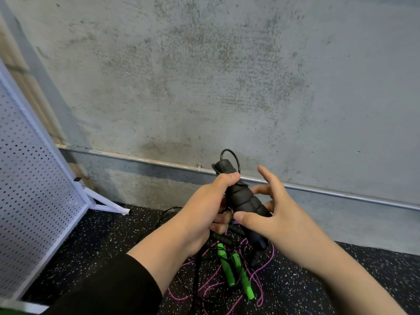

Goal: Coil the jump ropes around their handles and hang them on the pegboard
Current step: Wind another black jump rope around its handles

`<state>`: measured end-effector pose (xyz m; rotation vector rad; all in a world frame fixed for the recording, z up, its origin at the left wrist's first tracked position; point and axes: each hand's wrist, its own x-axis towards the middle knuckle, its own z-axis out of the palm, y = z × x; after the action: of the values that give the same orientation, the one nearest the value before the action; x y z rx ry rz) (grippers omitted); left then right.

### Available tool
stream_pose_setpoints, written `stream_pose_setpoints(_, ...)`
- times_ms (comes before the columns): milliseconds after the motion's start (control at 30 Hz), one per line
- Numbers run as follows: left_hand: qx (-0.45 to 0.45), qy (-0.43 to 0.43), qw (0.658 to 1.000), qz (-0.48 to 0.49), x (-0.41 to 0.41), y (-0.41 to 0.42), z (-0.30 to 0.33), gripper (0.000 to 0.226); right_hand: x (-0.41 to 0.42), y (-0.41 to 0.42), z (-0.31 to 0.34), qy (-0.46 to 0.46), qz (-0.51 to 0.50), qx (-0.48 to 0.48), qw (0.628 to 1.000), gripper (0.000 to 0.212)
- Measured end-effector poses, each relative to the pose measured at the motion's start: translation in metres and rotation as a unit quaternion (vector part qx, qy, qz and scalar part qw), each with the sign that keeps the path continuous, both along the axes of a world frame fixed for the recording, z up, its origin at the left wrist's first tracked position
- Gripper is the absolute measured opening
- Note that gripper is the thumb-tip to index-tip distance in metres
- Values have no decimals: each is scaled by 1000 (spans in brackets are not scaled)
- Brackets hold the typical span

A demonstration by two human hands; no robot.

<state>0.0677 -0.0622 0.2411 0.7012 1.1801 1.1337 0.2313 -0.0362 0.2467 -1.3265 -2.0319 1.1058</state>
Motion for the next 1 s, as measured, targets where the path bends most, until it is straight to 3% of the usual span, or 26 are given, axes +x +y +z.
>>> stream_pose_setpoints(67, 8, -9, 1000, -18, 2, -1, 1, 39, 4, 2, 3, -9, -2, -22, 1000, 119)
stream_pose_setpoints(133, 14, -8, 999, -39, 3, -1, 0, 34, 5, 2, 4, -15, 6, -38, 999, 118)
stream_pose_setpoints(333, 13, 11, 996, -90, 4, -3, -2, 29, 6, 1, 7, 45, 28, -96, 994, 84)
stream_pose_setpoints(600, -4, -17, 999, -39, 2, 0, -4, 33, -3, -2, -1, 180, -1, -150, 972, 66)
stream_pose_setpoints(767, -15, -25, 999, -37, -1, 2, -4, 42, -9, -7, -3, 221, -6, -118, 968, 41)
stream_pose_setpoints(867, -15, 23, 998, -61, -5, 2, 0, 50, -12, -9, -6, 252, -13, -119, 960, 31)
stream_pose_setpoints(1000, -30, 75, 993, -83, -9, 3, -4, 59, -10, -5, -9, 156, -42, -27, 986, 26)
